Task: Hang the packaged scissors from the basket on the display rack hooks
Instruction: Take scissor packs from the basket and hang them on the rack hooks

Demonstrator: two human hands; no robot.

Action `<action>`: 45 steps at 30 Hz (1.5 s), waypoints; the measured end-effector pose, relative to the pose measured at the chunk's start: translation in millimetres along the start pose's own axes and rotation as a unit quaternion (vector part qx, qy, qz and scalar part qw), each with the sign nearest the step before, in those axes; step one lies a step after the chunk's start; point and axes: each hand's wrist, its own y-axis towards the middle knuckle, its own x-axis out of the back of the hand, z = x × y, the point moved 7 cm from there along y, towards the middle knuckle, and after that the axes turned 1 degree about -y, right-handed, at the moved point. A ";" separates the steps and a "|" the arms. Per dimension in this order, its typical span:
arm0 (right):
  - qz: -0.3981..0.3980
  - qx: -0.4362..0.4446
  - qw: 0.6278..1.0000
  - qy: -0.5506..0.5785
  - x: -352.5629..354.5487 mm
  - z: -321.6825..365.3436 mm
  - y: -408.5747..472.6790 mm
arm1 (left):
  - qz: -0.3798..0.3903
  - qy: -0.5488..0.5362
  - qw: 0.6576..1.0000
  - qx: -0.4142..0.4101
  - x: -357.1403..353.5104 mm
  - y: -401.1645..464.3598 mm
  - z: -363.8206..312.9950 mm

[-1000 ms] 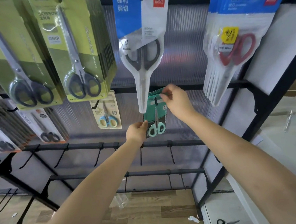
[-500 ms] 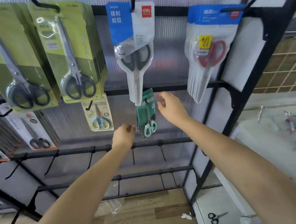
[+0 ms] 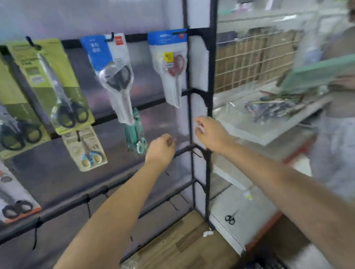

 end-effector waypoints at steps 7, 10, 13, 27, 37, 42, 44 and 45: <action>-0.043 -0.164 0.985 -0.044 68.8 -77.1 -140.0 | 0.100 -0.057 0.987 -0.116 -75.7 -68.7 -79.3; -0.068 -0.249 0.965 -0.050 86.3 -114.2 -211.5 | 0.161 -0.065 0.971 -0.165 -127.3 -109.0 -109.2; -0.060 -0.316 0.945 -0.063 96.0 -143.5 -283.0 | 0.216 -0.053 0.952 -0.211 -175.7 -151.1 -135.4; 0.023 -0.600 0.799 0.033 12.2 -250.8 -545.1 | 0.497 0.072 0.839 -0.209 -380.2 -304.5 -112.7; 0.117 -0.677 0.719 0.105 -99.8 -309.0 -642.3 | 0.566 0.171 0.799 -0.110 -481.6 -328.0 1.1; 0.144 -0.699 0.690 0.123 -161.4 -347.6 -672.5 | 0.586 0.182 0.782 -0.108 -535.8 -322.1 47.6; 0.147 -0.706 0.679 0.135 -189.7 -358.8 -687.1 | 0.583 0.179 0.786 -0.104 -558.7 -317.5 70.8; 0.144 -0.711 0.675 0.136 -203.3 -362.8 -694.4 | 0.581 0.183 0.787 -0.096 -569.8 -315.8 84.0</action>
